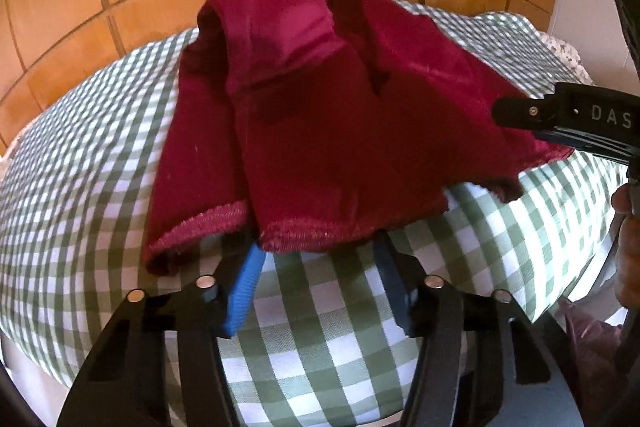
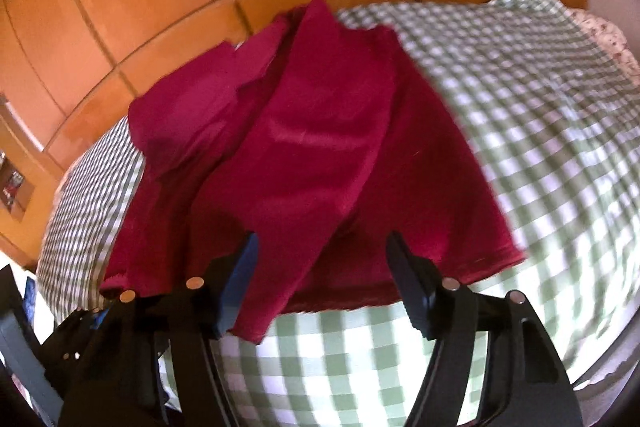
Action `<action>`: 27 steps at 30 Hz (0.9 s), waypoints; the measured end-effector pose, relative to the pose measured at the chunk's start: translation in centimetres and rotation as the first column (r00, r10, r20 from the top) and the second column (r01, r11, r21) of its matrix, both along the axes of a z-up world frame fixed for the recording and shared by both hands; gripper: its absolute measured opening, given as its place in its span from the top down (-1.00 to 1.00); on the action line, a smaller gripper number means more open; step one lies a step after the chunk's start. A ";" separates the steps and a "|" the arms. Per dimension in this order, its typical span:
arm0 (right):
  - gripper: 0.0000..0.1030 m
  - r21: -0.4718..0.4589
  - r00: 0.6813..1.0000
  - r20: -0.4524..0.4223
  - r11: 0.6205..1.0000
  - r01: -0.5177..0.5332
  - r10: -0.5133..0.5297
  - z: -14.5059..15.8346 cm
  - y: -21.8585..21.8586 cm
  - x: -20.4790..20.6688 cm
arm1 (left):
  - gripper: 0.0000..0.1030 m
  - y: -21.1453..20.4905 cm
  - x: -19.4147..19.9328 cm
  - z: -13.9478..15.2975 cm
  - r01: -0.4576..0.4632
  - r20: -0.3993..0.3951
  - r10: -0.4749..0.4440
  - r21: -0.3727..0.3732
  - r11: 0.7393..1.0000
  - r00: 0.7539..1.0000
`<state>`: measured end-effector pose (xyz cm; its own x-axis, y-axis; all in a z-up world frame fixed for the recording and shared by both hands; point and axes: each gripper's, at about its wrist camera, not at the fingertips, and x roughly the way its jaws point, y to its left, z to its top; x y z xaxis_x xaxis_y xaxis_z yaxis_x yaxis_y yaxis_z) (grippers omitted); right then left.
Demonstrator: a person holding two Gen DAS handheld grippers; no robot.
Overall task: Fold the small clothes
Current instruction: 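Grasp the red top's hem with the left tool while the right tool grasps it too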
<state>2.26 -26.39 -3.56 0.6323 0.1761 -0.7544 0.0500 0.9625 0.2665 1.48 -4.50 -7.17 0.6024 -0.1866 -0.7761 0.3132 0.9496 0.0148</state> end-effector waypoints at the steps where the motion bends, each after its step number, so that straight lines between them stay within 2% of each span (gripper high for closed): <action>1: -0.28 0.000 1.000 -0.007 1.000 -0.005 0.005 -0.2 0.2 0.2 | 0.03 0.1 0.1 -0.2 0.000 -0.005 0.000 -0.003 1.000 1.000; 6: -0.29 0.017 0.999 -0.037 1.000 0.002 -0.002 -1.1 0.3 0.7 | 0.30 0.1 0.1 -0.3 0.013 0.005 -0.013 -0.004 1.000 1.000; 8: -0.29 0.017 0.999 -0.051 1.000 -0.001 0.002 -1.4 0.5 1.0 | 0.56 0.1 0.1 -0.2 0.018 0.006 -0.018 -0.007 1.000 1.000; 9: -0.29 0.017 0.999 -0.054 1.000 -0.003 0.004 -1.5 0.6 1.2 | 0.63 0.1 0.0 -0.2 0.021 0.009 -0.021 -0.007 1.000 1.000; 11: -0.15 0.008 0.998 -0.053 1.000 -0.016 0.017 -1.7 0.6 1.2 | 0.82 0.1 -0.1 0.1 0.031 0.018 -0.031 -0.011 0.999 0.999; 12: 0.01 -0.003 0.998 -0.048 1.000 -0.027 0.027 -1.6 0.9 1.2 | 0.85 0.1 -0.2 0.3 0.036 0.022 -0.036 -0.016 0.999 0.999; 13: 0.22 -0.004 0.998 -0.044 0.999 -0.041 0.040 -1.5 1.1 1.2 | 0.95 0.1 -0.4 0.6 0.045 0.033 -0.044 -0.028 0.999 0.998; 16: 0.69 -0.026 0.997 -0.027 0.997 -0.075 0.074 -1.1 1.6 1.1 | 0.95 0.1 -0.7 1.7 0.077 0.064 -0.073 -0.056 0.995 0.995; 17: 0.75 -0.035 0.997 -0.019 0.996 -0.082 0.081 -0.9 1.7 0.9 | 0.95 0.2 -0.9 2.2 0.088 0.075 -0.082 -0.073 0.993 0.994; 21: 0.85 -0.030 0.995 0.013 0.994 -0.101 0.102 0.5 1.2 0.6 | 0.98 0.9 -0.8 4.2 0.113 0.096 -0.098 -0.162 0.980 0.991; 27: 0.87 -0.073 0.991 0.094 0.993 -0.089 0.095 3.6 -0.5 0.6 | 0.98 3.8 0.6 7.6 0.069 0.123 -0.034 -0.292 0.954 0.992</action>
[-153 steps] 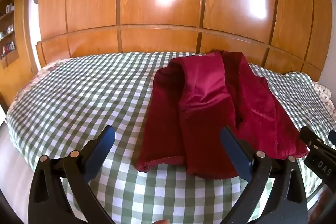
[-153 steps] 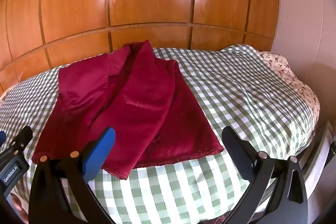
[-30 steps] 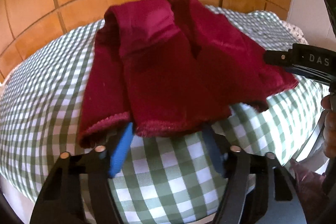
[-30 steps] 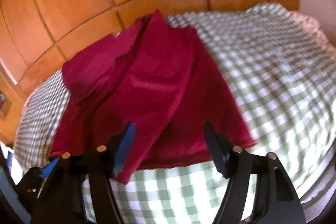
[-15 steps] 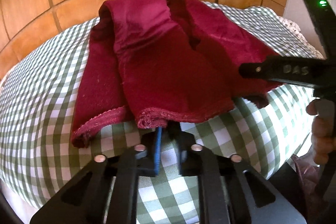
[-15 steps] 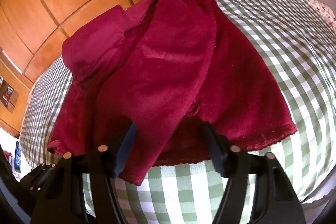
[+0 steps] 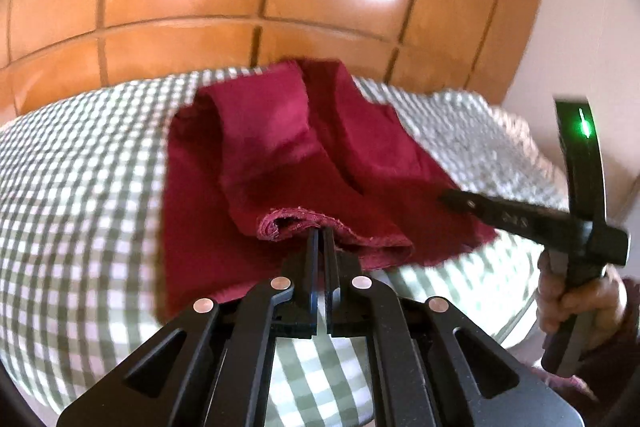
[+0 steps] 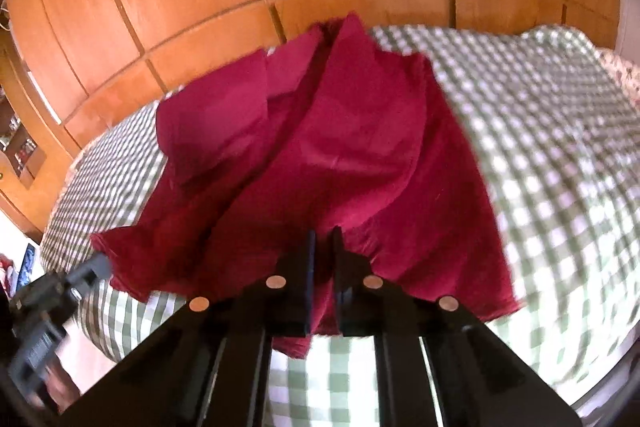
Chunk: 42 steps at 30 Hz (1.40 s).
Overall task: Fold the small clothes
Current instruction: 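Grasp the red top's hem with the left tool while the right tool grasps it too, then lift the red top and shake it out flat onto the bed with both tools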
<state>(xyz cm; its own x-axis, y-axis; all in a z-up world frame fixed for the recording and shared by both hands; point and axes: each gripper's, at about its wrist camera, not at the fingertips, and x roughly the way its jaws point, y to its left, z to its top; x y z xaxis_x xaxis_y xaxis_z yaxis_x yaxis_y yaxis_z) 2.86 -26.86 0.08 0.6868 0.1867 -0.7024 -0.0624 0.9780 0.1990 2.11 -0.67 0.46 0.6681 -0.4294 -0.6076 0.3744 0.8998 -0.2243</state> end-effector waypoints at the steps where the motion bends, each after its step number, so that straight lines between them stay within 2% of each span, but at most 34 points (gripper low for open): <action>1: 0.88 -0.020 1.000 0.017 1.000 0.002 -0.002 0.6 -0.3 0.2 | 0.98 0.9 0.7 0.9 -0.021 0.009 0.021 -0.026 0.999 1.000; 5: 0.88 -0.090 0.996 0.083 0.995 0.045 -0.038 2.9 -2.4 1.5 | 0.99 4.3 3.2 3.5 -0.094 0.027 0.098 -0.112 0.989 0.995; 8: 0.88 -0.135 0.986 0.139 0.985 0.109 -0.090 4.9 -4.7 3.1 | 0.99 6.6 5.1 5.1 -0.160 0.050 0.168 -0.133 0.978 0.985; 12: 0.89 -0.168 0.958 0.187 0.954 0.249 -0.217 7.2 -10.0 6.5 | 0.99 10.9 8.4 6.6 -0.288 0.050 0.300 -0.167 0.943 0.953; 15: 0.88 -0.200 0.928 0.184 0.912 0.357 -0.323 7.5 -14.0 9.4 | 1.00 14.5 11.0 6.8 -0.409 0.030 0.418 -0.158 0.899 0.908; 20: 0.89 -0.284 0.871 0.133 0.824 0.490 -0.472 5.3 -19.7 13.3 | 1.00 20.1 14.7 5.5 -0.578 -0.010 0.578 -0.053 0.814 0.816; 24: 0.89 -0.321 0.811 0.041 0.761 0.564 -0.584 2.1 -24.1 15.7 | 1.00 24.5 16.5 4.4 -0.691 -0.031 0.692 0.033 0.722 0.722; 27: 0.89 -0.358 0.778 0.022 0.722 0.593 -0.628 0.2 -25.6 16.3 | 1.00 26.8 17.7 3.5 -0.743 -0.029 0.749 0.103 0.661 0.662; 29: 0.89 -0.372 0.769 0.008 0.712 0.595 -0.639 -0.7 -25.9 16.4 | 1.00 28.2 18.4 2.7 -0.768 -0.039 0.781 0.152 0.622 0.624; 32: 0.87 -0.379 0.762 -0.012 0.708 0.596 -0.648 -1.7 -26.5 16.2 | 1.00 29.6 18.9 1.5 -0.794 -0.055 0.815 0.193 0.576 0.577; 34: 0.82 -0.359 0.762 -0.022 0.716 0.598 -0.647 -1.9 -26.8 16.1 | 1.00 30.3 18.9 0.7 -0.796 -0.091 0.818 0.190 0.574 0.568; 35: 0.71 -0.341 0.765 -0.020 0.724 0.599 -0.643 -1.7 -26.8 15.6 | 0.98 30.2 18.6 0.4 -0.797 -0.102 0.819 0.190 0.573 0.565; 36: 0.27 -0.323 0.770 -0.014 0.732 0.600 -0.637 -1.5 -26.7 15.1 | 0.97 30.0 18.4 0.3 -0.799 -0.100 0.822 0.196 0.569 0.561; 37: -0.17 -0.311 0.774 -0.001 0.736 0.602 -0.634 -1.2 -26.4 14.6 | 0.83 29.6 18.0 0.2 -0.789 -0.095 0.814 0.205 0.579 0.573; 38: -0.20 -0.308 0.777 0.016 0.736 0.603 -0.629 -0.8 -26.0 14.0 | 0.47 29.0 17.6 0.1 -0.776 -0.092 0.801 0.208 0.596 0.591; 39: -0.17 -0.307 0.793 0.023 0.751 0.585 -0.608 -0.5 -25.4 13.2 | 0.22 28.5 17.1 0.1 -0.767 -0.084 0.793 0.210 0.606 0.604; 40: -0.17 -0.304 0.806 0.023 0.764 0.569 -0.592 -0.4 -24.8 12.7 | -0.15 27.6 16.1 0.2 -0.762 -0.057 0.785 0.208 0.613 0.617; 42: -0.17 -0.287 0.838 0.022 0.799 0.528 -0.546 -0.1 -23.2 11.0 | -0.22 25.9 14.5 0.3 -0.738 -0.008 0.755 0.203 0.643 0.656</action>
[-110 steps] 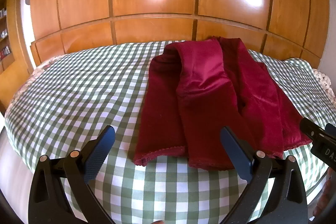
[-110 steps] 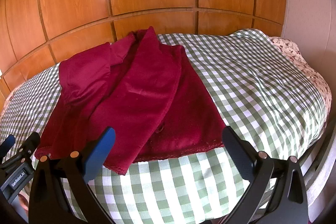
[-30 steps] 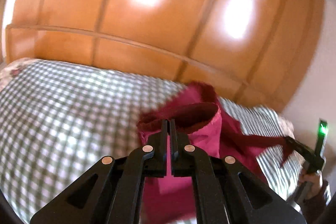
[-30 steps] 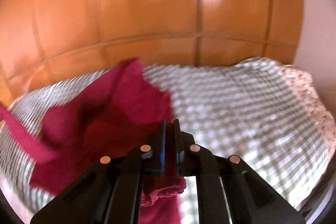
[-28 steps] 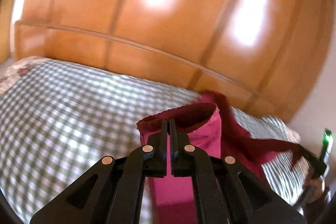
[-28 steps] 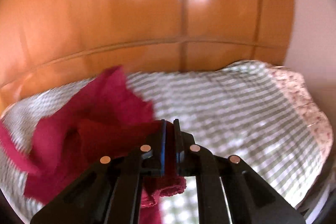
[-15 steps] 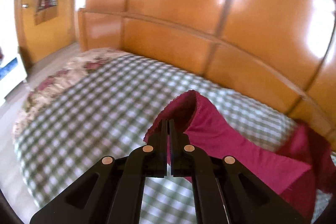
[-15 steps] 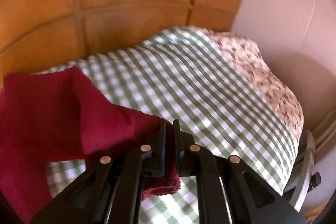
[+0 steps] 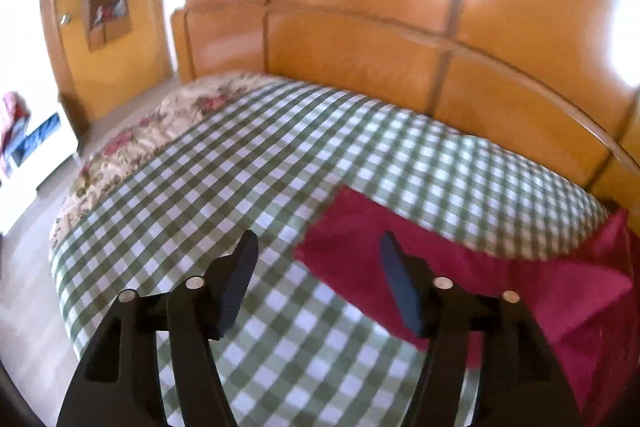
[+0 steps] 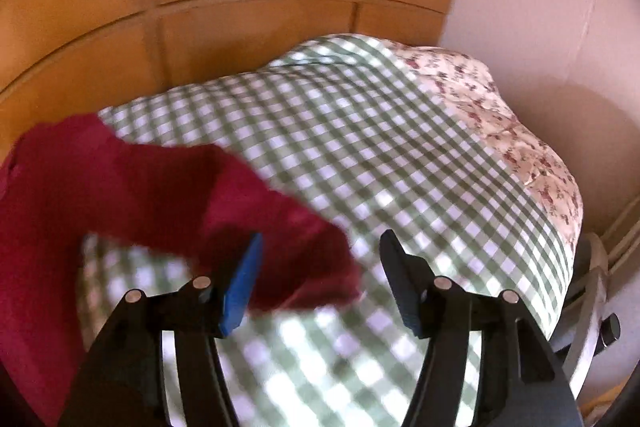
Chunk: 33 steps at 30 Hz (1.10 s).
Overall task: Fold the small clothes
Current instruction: 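Lift the red top and shake it out flat onto the bed with both tools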
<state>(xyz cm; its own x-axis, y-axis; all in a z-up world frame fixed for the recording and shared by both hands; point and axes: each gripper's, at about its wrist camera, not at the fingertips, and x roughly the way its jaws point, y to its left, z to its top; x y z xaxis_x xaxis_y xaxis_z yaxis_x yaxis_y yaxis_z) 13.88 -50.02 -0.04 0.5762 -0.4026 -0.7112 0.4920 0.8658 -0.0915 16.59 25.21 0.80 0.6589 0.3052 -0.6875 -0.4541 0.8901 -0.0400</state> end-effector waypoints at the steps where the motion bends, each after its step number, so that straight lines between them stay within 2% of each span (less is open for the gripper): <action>1: -0.17 0.011 1.000 0.004 1.000 -0.020 0.020 0.0 0.5 -0.5 | -0.22 -1.1 -1.0 -0.1 0.038 -0.005 -0.038 0.008 0.999 0.999; 3: -0.17 0.057 0.996 0.010 0.994 -0.094 0.094 -0.1 2.3 -2.3 | -0.22 -2.7 -2.7 -0.4 0.112 0.017 -0.111 -0.036 0.993 0.994; 6: -0.17 0.158 0.975 0.007 0.963 -0.219 0.221 -1.0 5.2 -4.6 | -0.22 -6.1 -5.7 -1.4 0.271 0.023 -0.270 -0.096 0.958 0.963; 7: -0.17 0.192 0.967 0.006 0.949 -0.251 0.254 -1.4 6.0 -5.1 | -0.22 -7.4 -6.5 -2.1 0.338 0.017 -0.339 -0.149 0.929 0.941; 9: -0.17 0.263 0.944 0.003 0.910 -0.319 0.330 -2.3 8.0 -6.3 | -0.19 -9.2 -7.8 -3.3 0.410 0.019 -0.418 -0.236 0.881 0.908; 10: -0.16 0.294 0.931 0.001 0.889 -0.350 0.366 -2.8 9.0 -6.8 | -0.13 -10.4 -8.3 -4.3 0.451 0.016 -0.469 -0.303 0.840 0.883; 13: -0.15 0.340 0.905 -0.010 0.853 -0.396 0.425 -4.0 10.8 -7.5 | -0.02 -12.6 -8.9 -6.0 0.501 0.023 -0.543 -0.417 0.758 0.839; 16: 0.00 0.379 0.884 -0.027 0.823 -0.423 0.467 -5.3 12.2 -7.6 | -0.02 -14.6 -8.9 -7.2 0.529 0.035 -0.586 -0.477 0.702 0.810; 18: 0.02 0.375 0.868 -0.035 0.811 -0.448 0.496 -5.8 13.3 -7.7 | 0.09 -15.9 -8.8 -7.8 0.537 0.030 -0.603 -0.491 0.686 0.797; 20: 0.10 0.352 0.859 -0.047 0.813 -0.463 0.509 -6.0 13.9 -7.8 | 0.42 -16.5 -8.5 -8.3 0.549 0.025 -0.623 -0.499 0.670 0.782; 21: 0.28 0.345 0.854 -0.053 0.812 -0.471 0.518 -6.0 14.2 -7.7 | 0.51 -16.8 -8.4 -8.4 0.549 0.021 -0.624 -0.499 0.670 0.781; 22: 0.59 0.347 0.845 -0.053 0.803 -0.484 0.532 -6.0 14.4 -7.7 | 0.73 -16.9 -8.1 -8.5 0.545 0.017 -0.622 -0.500 0.673 0.783; 23: 0.77 0.349 0.834 -0.054 0.793 -0.499 0.549 -5.9 14.7 -7.5 | 0.84 -16.9 -7.9 -8.4 0.544 0.017 -0.621 -0.502 0.672 0.783; 26: 0.85 0.314 0.819 -0.031 0.783 -0.537 0.573 -4.4 15.3 -7.8 | 0.86 -16.9 -8.1 -7.2 0.558 0.048 -0.619 -0.490 0.669 0.784; 29: 0.85 0.288 0.817 0.052 0.774 -0.563 0.575 -0.9 14.6 -8.8 | 0.87 -16.3 -8.8 -5.4 0.576 0.070 -0.625 -0.477 0.664 0.778; 33: 0.86 0.265 0.823 0.118 0.781 -0.566 0.556 2.1 12.8 -10.6 | 0.88 -14.7 -10.7 -2.6 0.602 0.102 -0.637 -0.471 0.645 0.764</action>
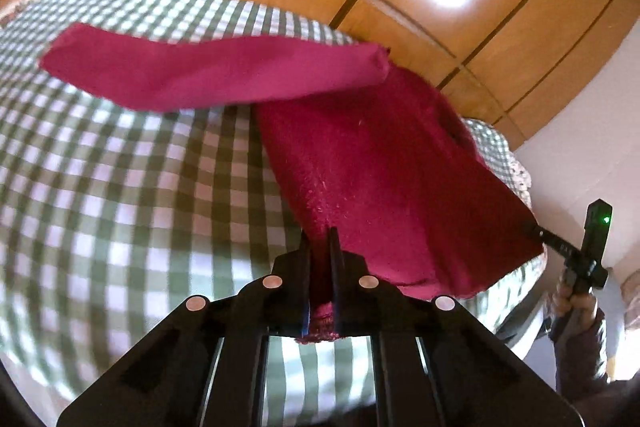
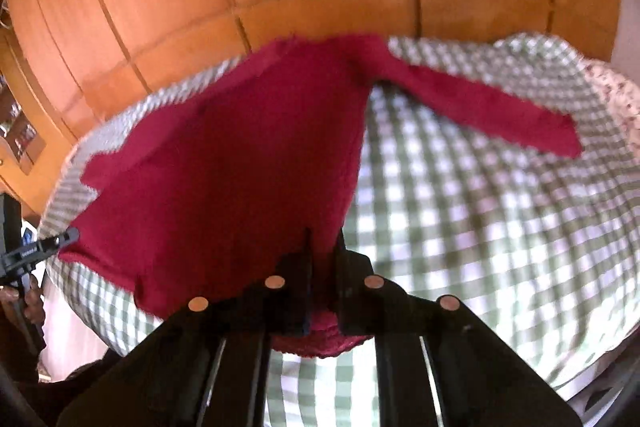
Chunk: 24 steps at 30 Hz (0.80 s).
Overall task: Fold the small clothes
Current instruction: 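Lift the red top and shake it out flat onto the bed with both tools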
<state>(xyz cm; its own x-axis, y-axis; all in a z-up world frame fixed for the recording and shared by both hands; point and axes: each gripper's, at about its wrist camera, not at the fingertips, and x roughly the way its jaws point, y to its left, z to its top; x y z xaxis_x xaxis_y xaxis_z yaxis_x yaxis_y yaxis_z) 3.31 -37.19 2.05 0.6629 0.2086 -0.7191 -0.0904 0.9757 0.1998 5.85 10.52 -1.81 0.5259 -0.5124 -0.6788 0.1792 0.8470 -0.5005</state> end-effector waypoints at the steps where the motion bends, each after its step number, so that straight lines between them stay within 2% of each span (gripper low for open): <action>1: 0.86 0.002 1.000 0.004 1.000 0.006 -0.006 0.3 -0.4 -0.6 | 0.88 0.4 -0.5 0.3 0.000 -0.001 0.000 -0.001 1.000 1.000; 4: 0.86 -0.025 0.999 -0.031 0.999 0.024 -0.025 -0.9 -1.2 -1.9 | 0.88 0.9 -2.2 0.4 0.004 -0.014 -0.004 -0.001 1.000 1.000; 7: 0.86 -0.039 0.992 -0.115 0.998 0.043 -0.047 -4.3 -1.8 -2.5 | 0.88 1.2 -3.9 -1.6 0.012 -0.070 -0.010 0.021 1.000 0.998; 9: 0.86 -0.067 0.983 -0.175 0.997 0.048 -0.059 -6.9 -1.5 -2.7 | 0.88 0.4 -4.1 -3.7 0.023 -0.120 -0.013 0.083 0.996 0.993; 11: 0.85 -0.100 0.979 -0.195 0.994 0.045 -0.064 -8.1 -1.2 -2.9 | 0.86 0.1 -3.9 -5.2 0.036 -0.154 -0.017 0.121 0.992 0.988; 12: 0.78 -0.109 0.979 -0.192 0.993 0.052 -0.073 -8.2 -1.2 -2.9 | 0.86 0.3 -3.7 -5.4 0.029 -0.161 -0.008 0.124 0.992 0.987; 13: 0.57 -0.106 0.979 -0.188 0.992 0.062 -0.081 -8.0 -1.3 -2.9 | 0.80 0.9 -3.5 -5.3 0.009 -0.160 0.010 0.116 0.993 0.987; 14: 0.42 -0.103 0.980 -0.170 0.991 0.085 -0.102 -7.4 -1.5 -3.0 | 0.54 1.5 -3.2 -5.1 -0.012 -0.151 0.028 0.111 0.994 0.988; 15: 0.11 -0.100 0.981 -0.152 0.990 0.102 -0.117 -7.0 -1.8 -3.0 | 0.35 2.4 -3.1 -4.6 -0.047 -0.132 0.062 0.118 0.992 0.989; 16: -0.01 -0.096 0.982 -0.136 0.988 0.118 -0.131 -6.5 -1.9 -3.0 | -0.09 4.0 -2.8 -3.8 -0.124 -0.090 0.138 0.150 0.981 0.986; 17: -0.01 -0.088 0.983 -0.116 0.987 0.135 -0.145 -5.8 -2.0 -2.9 | -0.22 5.2 -2.5 -3.3 -0.184 -0.055 0.196 0.169 0.968 0.979; 20: -0.05 -0.074 0.986 -0.085 0.988 0.139 -0.145 -4.9 -1.5 -2.0 | -0.22 9.7 -1.2 -1.7 -0.335 0.008 0.341 0.201 0.920 0.940; 22: -0.06 -0.077 0.989 -0.076 0.989 0.125 -0.130 -4.5 -0.3 -1.7 | -0.22 13.0 0.2 -0.8 -0.438 0.060 0.437 0.238 0.867 0.897; 24: -0.07 -0.071 0.992 -0.075 0.993 0.099 -0.104 -4.4 0.9 -1.3 | -0.22 15.8 1.8 0.0 -0.500 0.095 0.493 0.256 0.827 0.865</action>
